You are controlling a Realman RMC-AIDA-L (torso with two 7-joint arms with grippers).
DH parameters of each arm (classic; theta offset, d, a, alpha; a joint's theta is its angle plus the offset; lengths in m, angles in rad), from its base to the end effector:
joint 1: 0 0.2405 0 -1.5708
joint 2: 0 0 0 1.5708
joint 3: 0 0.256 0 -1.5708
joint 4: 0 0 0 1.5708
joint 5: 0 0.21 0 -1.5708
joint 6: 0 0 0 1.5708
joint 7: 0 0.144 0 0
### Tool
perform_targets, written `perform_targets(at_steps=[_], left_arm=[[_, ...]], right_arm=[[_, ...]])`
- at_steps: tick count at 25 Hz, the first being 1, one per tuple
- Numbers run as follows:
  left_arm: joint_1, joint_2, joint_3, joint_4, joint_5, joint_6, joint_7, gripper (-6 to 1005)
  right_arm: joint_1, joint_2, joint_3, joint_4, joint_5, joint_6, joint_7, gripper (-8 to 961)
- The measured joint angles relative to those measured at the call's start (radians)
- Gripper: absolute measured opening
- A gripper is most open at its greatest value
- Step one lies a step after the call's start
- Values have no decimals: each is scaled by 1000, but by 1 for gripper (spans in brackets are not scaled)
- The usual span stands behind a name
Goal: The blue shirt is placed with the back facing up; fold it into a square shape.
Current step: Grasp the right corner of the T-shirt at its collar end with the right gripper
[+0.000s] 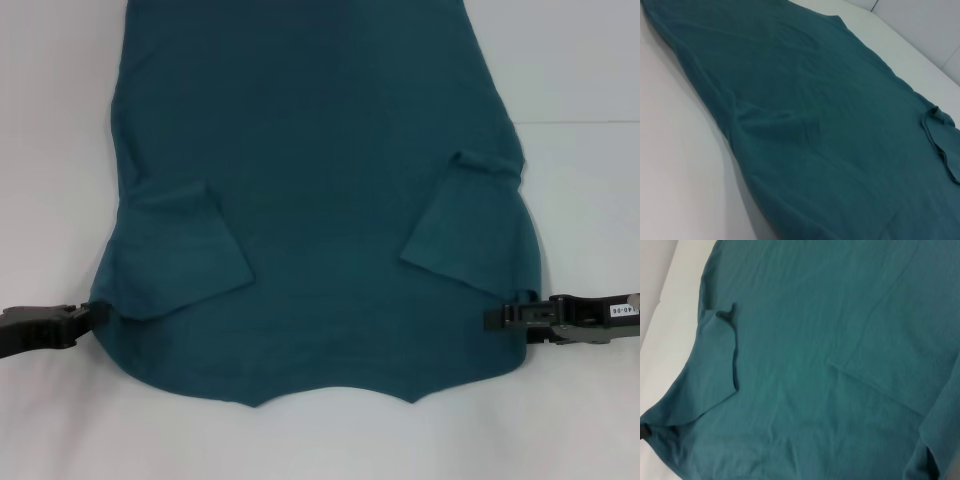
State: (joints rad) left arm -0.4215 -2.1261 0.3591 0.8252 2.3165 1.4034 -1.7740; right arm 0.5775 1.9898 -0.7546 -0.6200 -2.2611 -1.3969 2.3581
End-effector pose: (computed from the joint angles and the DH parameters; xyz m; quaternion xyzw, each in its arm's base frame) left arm -0.3515 0.3057 0.0382 -0.8164 -0.4826 -0.1761 0.2639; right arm 0.3055 0.3456 0.0107 -0.7614 0.6301 0.1123 0.1030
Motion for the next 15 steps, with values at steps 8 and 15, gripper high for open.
perform_targets(at_steps=[8,15], left_arm=[[0,0,-2,0,-7,0,2,21],[-2,0,-2,0,-8,-1,4,21]], right_arm=[[-3,1,22,14,11,40,1,947],[-10,10,108,53,21,32,-39,929]])
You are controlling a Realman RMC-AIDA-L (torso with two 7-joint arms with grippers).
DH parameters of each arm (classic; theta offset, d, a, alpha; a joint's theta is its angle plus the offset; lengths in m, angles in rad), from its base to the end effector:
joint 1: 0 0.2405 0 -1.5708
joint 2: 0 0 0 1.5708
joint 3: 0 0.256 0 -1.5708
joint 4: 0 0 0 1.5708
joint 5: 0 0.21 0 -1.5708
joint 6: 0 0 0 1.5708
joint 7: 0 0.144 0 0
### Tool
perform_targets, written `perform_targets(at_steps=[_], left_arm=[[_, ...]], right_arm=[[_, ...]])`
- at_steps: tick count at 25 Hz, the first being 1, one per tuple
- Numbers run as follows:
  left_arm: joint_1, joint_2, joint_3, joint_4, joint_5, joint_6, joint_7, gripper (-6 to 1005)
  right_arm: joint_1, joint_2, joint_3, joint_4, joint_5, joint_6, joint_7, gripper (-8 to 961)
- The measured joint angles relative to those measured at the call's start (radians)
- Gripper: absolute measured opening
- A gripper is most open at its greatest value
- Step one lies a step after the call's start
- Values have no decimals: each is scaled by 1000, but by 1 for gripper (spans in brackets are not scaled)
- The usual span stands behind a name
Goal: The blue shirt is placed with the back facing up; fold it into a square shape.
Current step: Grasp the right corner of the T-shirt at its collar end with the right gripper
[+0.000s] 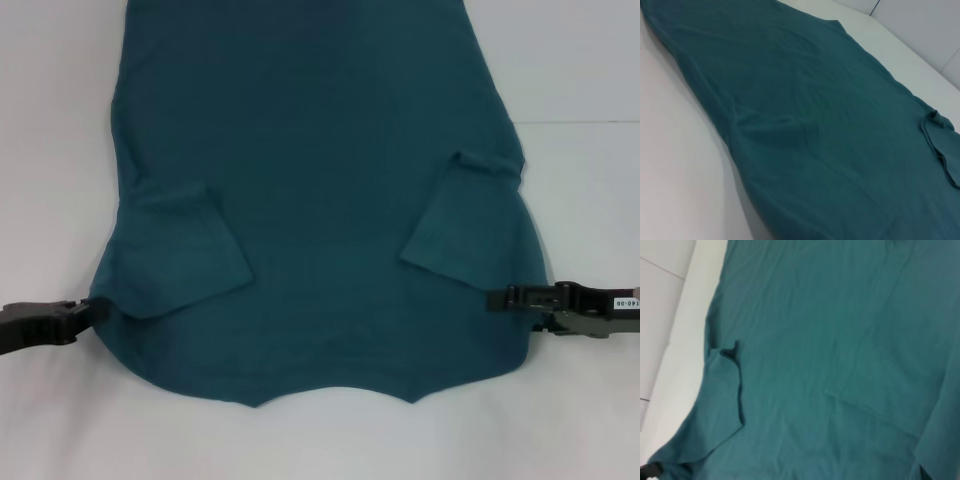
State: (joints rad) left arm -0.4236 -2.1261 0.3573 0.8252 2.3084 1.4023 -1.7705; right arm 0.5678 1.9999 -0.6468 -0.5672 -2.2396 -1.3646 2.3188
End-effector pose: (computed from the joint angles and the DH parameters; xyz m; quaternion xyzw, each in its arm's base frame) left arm -0.3504 0.3071 0.0390 -0.8163 -0.4801 -0.1799 0.2661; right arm 0.3139 0.3441 0.0097 -0.7339 0.6491 0.1639 0.1146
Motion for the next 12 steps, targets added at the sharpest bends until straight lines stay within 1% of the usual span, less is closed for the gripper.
perform_targets(at_steps=[3,12], left_arm=[[-1,0,1,0,0,-7,1,21],[-1,0,3,-6,0,-10,2,21]], right_arm=[[-5,-5,18,22,17,-19,-17,921],[-43,-7,75,34,58,-33,-67,898]])
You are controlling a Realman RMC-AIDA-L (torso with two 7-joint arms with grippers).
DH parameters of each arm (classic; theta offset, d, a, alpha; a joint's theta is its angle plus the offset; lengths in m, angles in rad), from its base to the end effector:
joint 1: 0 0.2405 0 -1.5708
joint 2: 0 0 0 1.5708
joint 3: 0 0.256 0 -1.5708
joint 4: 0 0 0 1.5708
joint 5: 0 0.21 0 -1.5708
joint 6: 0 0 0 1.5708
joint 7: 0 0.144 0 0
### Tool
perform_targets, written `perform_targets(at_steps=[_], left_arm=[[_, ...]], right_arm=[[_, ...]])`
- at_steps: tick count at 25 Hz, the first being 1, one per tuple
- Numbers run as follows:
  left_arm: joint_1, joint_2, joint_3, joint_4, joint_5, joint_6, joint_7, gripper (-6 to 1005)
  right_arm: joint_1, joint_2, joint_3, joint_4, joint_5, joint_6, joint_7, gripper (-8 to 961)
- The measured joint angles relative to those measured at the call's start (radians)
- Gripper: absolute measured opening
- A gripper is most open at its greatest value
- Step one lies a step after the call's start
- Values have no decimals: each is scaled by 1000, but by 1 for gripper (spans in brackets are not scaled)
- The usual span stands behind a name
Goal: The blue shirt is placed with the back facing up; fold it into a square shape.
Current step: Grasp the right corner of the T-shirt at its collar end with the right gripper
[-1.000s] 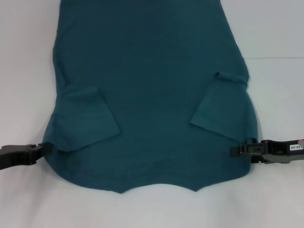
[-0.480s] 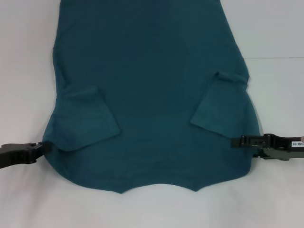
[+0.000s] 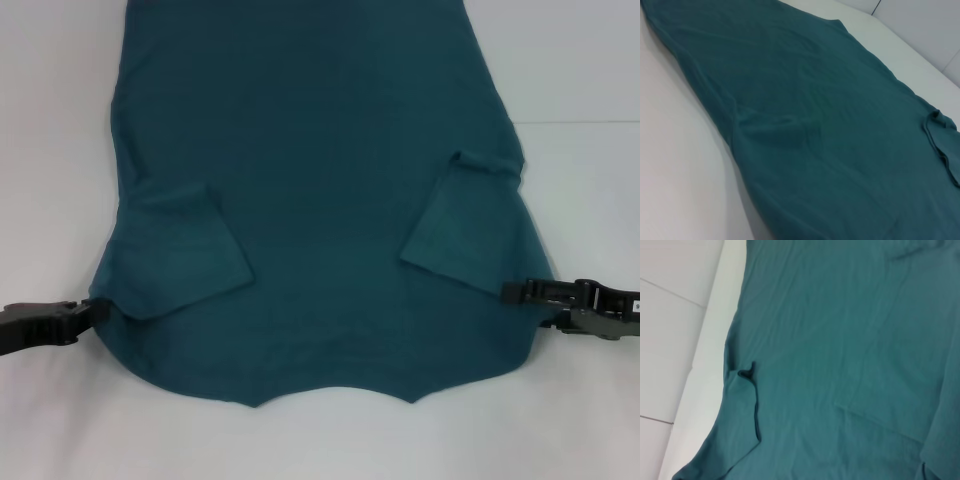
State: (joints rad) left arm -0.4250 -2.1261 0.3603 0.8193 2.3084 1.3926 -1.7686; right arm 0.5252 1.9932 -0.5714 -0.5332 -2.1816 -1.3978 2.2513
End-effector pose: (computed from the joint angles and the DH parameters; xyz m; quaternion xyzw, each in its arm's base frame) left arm -0.3509 0.3080 0.0377 -0.8160 -0.4804 -0.1785 0.2674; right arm 0.3243 0.3317 0.0162 -0.7171 0.6536 0.2149 0.1116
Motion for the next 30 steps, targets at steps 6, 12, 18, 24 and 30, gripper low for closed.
perform_targets(at_steps=[6,12,18,24,30], left_arm=[[0,0,3,-5,0,0,1,20],[0,0,3,-5,0,0,1,20],[0,0,2,-5,0,0,1,20],[-2,0,4,-5,0,0,1,21],[-3,0,2,-4,0,0,-1,21]], right_arm=[[-3,2,3,15,0,20,-3,851],[-18,9,12,7,2,31,-33,660],[-23,9,17,6,2,41,-46,538],[-25,9,18,6,-1,44,-52,359],[-43,9,19,5,1,48,-74,30]])
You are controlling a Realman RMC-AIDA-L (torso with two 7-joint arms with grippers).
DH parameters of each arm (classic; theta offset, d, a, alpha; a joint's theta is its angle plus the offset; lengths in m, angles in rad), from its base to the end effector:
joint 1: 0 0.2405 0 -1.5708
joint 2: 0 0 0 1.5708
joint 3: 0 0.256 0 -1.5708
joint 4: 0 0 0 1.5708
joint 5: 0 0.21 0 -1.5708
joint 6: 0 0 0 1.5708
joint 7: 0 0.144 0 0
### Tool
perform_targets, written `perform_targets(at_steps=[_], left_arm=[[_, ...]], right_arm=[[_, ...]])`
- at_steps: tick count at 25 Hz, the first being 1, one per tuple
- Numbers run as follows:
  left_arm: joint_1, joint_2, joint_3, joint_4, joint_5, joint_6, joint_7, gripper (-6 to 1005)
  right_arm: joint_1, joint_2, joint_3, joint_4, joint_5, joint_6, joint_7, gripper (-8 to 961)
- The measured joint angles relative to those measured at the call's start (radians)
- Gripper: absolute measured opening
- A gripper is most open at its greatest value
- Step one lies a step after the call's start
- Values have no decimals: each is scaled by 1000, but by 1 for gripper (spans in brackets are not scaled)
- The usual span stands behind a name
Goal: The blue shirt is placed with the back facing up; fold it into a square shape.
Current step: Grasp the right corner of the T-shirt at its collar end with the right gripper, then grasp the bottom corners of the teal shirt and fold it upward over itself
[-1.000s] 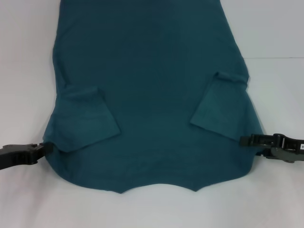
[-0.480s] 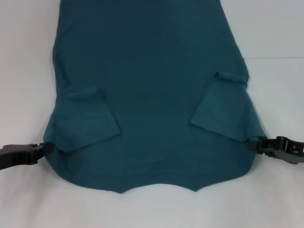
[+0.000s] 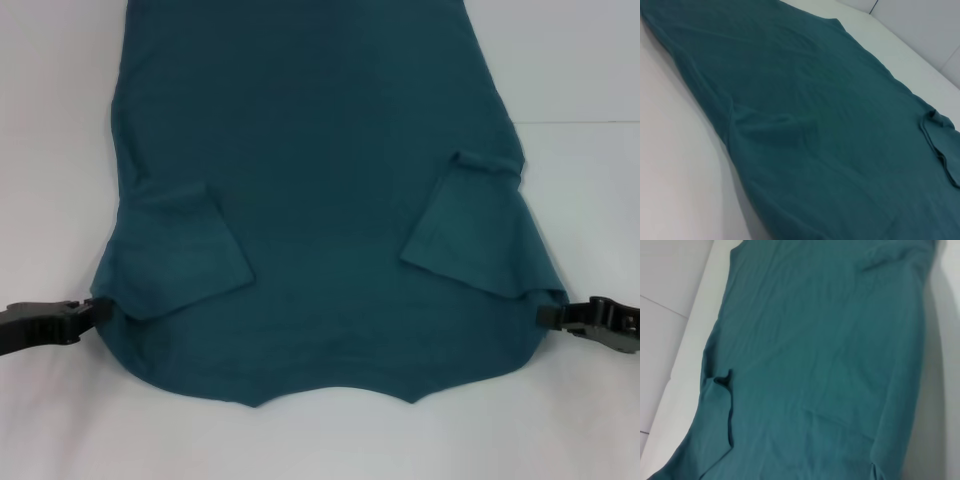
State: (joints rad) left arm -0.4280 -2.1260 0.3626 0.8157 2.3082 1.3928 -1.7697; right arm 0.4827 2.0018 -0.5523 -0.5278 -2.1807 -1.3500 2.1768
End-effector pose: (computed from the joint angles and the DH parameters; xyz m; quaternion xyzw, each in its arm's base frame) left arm -0.3498 0.3088 0.0366 -0.8168 -0.4801 -0.1790 0.2650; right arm 0.3424 0.3210 0.0148 -0.7158 0.6485 0.2145 0.1449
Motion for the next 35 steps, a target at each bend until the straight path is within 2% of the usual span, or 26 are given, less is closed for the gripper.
perform_targets(at_steps=[8,13,19,26,30,35], left_arm=[[3,12,-14,11,-1,12,-26,21],[12,15,-21,22,3,30,-34,21],[30,22,-64,33,11,96,-28,21],[83,22,-83,45,11,242,0,21],[114,15,-84,47,11,294,5,21],[153,2,-85,46,11,355,20,21]], right_arm=[[-40,11,75,10,16,-24,-138,30],[-58,20,88,19,27,-39,-245,30],[-90,25,101,19,35,-134,-348,30],[-132,-2,101,4,32,-219,-398,30],[-147,-29,96,-2,29,-263,-414,30],[-169,-51,91,-4,8,-311,-453,30]])
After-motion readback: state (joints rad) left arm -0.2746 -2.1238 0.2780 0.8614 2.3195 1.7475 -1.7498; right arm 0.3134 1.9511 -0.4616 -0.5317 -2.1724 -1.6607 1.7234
